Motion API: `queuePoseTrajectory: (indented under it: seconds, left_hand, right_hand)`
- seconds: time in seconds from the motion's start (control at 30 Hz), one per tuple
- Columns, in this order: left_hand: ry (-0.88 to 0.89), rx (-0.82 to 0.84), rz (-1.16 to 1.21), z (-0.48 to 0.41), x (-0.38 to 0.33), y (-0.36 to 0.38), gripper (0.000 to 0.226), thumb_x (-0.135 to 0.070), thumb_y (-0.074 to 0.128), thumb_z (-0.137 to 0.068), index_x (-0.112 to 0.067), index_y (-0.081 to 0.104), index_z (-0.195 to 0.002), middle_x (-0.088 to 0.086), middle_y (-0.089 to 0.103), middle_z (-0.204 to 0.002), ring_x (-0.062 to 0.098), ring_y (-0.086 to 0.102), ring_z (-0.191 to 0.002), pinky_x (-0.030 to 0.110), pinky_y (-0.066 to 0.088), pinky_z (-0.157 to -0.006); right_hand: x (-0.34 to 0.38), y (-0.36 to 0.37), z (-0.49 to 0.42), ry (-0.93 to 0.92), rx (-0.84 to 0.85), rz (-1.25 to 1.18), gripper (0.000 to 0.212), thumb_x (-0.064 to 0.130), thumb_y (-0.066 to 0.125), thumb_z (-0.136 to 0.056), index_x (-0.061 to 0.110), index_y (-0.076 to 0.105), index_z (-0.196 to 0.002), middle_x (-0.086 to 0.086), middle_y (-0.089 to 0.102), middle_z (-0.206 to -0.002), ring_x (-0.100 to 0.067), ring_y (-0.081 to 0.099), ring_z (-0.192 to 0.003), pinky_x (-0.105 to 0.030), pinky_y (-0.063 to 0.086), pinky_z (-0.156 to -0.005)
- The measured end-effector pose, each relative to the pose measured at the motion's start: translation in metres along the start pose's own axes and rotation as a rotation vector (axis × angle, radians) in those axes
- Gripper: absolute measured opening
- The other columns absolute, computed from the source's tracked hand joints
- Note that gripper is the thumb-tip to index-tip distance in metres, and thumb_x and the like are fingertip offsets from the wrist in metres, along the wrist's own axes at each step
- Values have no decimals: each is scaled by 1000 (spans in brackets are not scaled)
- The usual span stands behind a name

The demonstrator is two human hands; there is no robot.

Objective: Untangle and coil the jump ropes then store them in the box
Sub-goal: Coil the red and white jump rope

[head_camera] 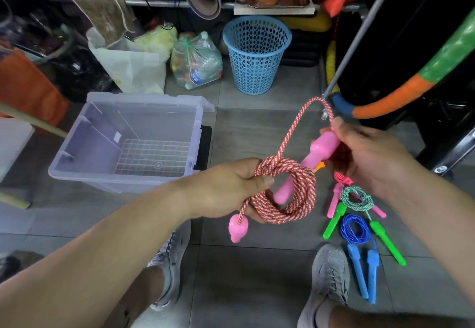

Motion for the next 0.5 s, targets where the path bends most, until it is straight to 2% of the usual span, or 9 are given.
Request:
queuePoseTrajectory:
  seconds: [0.07, 0.13, 0.23, 0.3, 0.37, 0.4, 0.43, 0.5]
  left_hand:
    - [30, -8, -33, 0, -3, 3, 14, -18, 45, -105, -19, 59, -108, 0, 70, -91, 12, 70, -80, 22, 57, -73]
    - [57, -35, -73, -2, -7, 3, 16, -18, 45, -105, -16, 59, -114, -1, 71, -95, 7, 70, -83, 20, 56, -73]
    - [92, -130, -276, -5, -9, -5, 20, -29, 48, -105, -16, 59, -115, 1, 71, -106, 16, 70, -98, 39, 56, -92]
    - [110, -202, -415, -7, -10, -10, 23, -36, 47, -104, -17, 58, -110, 2, 69, -104, 22, 66, -101, 48, 51, -95]
    - [117, -293, -471, -6, -13, -16, 24, -38, 44, -104, -18, 56, -107, 3, 67, -100, 24, 64, -97, 52, 50, -92]
    - [123, -335, -474, -6, -14, -19, 24, -39, 44, -104, -17, 55, -107, 5, 66, -99, 25, 64, -96, 53, 50, -90]
    - [131, -366, -471, -5, -15, -21, 25, -39, 44, -104, -17, 55, -107, 7, 66, -99, 27, 64, -94, 54, 50, -88]
    - [146, -390, -479, -4, -18, -20, 26, -39, 43, -105, -16, 55, -106, 8, 65, -98, 27, 64, -92, 54, 50, -86]
  right_hand:
    - [-11, 12, 6, 74, 96, 59, 34, 42, 66, -82, 10, 71, -92, -9, 75, -78, -18, 69, -67, -27, 57, -53]
    - [-22, 28, 14, 133, 201, 95, 43, 45, 65, -76, 7, 71, -97, -11, 74, -85, -20, 68, -74, -32, 58, -66]
    - [-34, 49, 26, 177, 315, 104, 56, 52, 63, -81, 2, 71, -105, -22, 73, -103, -34, 70, -96, -49, 55, -93]
    - [-40, 54, 29, 254, 372, 61, 75, 66, 53, -81, 2, 69, -116, -24, 70, -116, -40, 65, -115, -56, 48, -104]
    - [-37, 62, 38, 308, 523, 48, 86, 77, 43, -81, 9, 64, -128, -17, 67, -127, -35, 60, -124, -58, 45, -105]
    - [-34, 66, 43, 294, 607, 84, 83, 78, 45, -80, 15, 61, -132, -12, 66, -130, -31, 59, -127, -59, 44, -103]
    - [-32, 68, 49, 273, 665, 114, 76, 73, 55, -79, 19, 60, -133, -10, 66, -132, -29, 59, -127, -61, 46, -99]
    - [-30, 68, 53, 236, 660, 131, 57, 40, 76, -79, 16, 63, -128, -12, 69, -124, -30, 66, -117, -58, 55, -87]
Point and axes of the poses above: each hand's wrist, its own z-axis away from the middle knuckle, its own y-axis out of the palm, x = y × z, the point moved 7 cm from there along -z, towards the middle knuckle
